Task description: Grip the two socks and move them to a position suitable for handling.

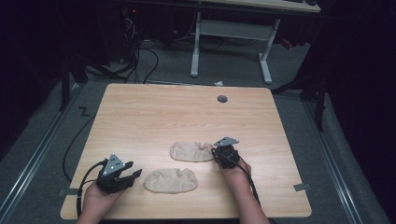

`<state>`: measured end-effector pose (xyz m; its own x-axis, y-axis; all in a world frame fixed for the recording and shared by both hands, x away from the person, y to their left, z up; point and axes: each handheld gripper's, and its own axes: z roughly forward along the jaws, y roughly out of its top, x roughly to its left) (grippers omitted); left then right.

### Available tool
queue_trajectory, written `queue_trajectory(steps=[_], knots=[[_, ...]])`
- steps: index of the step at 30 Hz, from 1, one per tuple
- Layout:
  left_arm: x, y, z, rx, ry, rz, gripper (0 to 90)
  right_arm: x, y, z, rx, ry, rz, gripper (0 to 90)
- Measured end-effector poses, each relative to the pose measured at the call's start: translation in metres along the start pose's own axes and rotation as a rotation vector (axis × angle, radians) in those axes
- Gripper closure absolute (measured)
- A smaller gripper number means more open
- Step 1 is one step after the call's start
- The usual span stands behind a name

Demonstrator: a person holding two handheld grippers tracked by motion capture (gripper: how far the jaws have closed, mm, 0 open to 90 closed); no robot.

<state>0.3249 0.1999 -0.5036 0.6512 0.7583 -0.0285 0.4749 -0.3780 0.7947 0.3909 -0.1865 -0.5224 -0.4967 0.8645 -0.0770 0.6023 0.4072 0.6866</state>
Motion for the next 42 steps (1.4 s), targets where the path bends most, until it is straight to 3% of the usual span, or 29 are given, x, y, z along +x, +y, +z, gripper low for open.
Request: queue_trajectory(steps=[4, 10, 14, 20, 28, 36, 42], knots=[[0.004, 0.009, 0.010, -0.013, 0.002, -0.043, 51.3, 0.007, 0.005, 0.003, 0.002, 0.008, -0.024, 89.9], [0.000, 0.018, 0.021, -0.007, -0.015, -0.038, 51.0, 0.024, 0.009, 0.006, 0.002, 0.044, -0.062, 89.9], [0.005, 0.033, 0.022, -0.053, -0.024, -0.082, 51.2, 0.034, 0.012, 0.006, 0.004, 0.058, -0.084, 89.8], [0.010, 0.044, 0.033, -0.057, -0.016, -0.083, 51.3, 0.034, 0.014, 0.010, -0.006, 0.068, -0.092, 89.7], [0.009, 0.038, 0.048, -0.005, -0.021, -0.075, 53.5, 0.037, 0.021, 0.017, -0.016, 0.068, -0.128, 89.7], [0.015, 0.036, 0.053, -0.004, -0.033, -0.103, 54.3, 0.035, 0.027, 0.025, -0.027, 0.082, -0.136, 89.7], [0.022, 0.042, 0.075, 0.026, -0.025, -0.140, 52.4, 0.035, 0.028, 0.026, -0.028, 0.084, -0.137, 89.7]])
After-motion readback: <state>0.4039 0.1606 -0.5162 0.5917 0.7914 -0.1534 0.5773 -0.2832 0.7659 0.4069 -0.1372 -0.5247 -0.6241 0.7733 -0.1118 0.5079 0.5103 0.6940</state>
